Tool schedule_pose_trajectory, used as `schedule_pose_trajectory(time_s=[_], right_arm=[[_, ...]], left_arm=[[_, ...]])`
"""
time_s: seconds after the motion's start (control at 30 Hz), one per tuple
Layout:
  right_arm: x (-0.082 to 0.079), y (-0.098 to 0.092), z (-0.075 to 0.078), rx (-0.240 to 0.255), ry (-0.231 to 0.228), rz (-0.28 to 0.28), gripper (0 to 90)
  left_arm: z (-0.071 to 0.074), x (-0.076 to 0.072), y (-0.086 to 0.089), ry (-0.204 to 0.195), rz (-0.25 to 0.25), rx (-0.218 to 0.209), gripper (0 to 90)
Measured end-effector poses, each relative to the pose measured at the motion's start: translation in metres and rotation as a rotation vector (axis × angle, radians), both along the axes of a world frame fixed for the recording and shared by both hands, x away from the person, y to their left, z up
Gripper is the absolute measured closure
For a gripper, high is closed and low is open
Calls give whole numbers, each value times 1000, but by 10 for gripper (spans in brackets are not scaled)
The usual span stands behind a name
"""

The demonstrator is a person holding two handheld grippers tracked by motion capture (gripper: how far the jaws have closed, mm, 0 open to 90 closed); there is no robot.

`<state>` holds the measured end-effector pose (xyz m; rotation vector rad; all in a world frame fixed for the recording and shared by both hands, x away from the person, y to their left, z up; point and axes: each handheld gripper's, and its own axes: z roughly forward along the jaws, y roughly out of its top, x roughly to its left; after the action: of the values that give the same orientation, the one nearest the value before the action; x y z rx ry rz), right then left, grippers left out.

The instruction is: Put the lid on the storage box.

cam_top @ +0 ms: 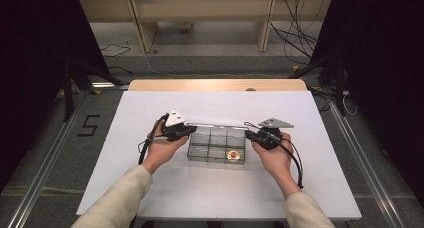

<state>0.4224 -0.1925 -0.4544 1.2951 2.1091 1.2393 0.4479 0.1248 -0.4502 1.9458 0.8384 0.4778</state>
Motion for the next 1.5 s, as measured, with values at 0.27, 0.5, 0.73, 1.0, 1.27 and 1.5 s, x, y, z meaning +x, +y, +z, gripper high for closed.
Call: schedule_pose_trajectory(time_s=[0.27, 0.5, 0.73, 1.0, 1.27, 1.5], right_arm=[[-3, 0, 0, 13, -29, 8, 900], [-5, 1, -1, 17, -30, 7, 900], [-8, 1, -2, 16, -33, 8, 900], [-11, 2, -2, 17, -40, 18, 900], [-14, 2, -4, 24, -41, 17, 900], [-17, 2, -5, 26, -43, 18, 900]], left_arm=[[-2, -4, -1, 0, -5, -2, 896], [-2, -7, 0, -5, -12, 1, 896], [-4, -10, 1, -2, -15, 0, 896], [-5, -14, 3, -8, -20, -2, 896], [-7, -18, 5, -5, -20, 0, 896], [-9, -19, 6, -9, -22, 2, 896]])
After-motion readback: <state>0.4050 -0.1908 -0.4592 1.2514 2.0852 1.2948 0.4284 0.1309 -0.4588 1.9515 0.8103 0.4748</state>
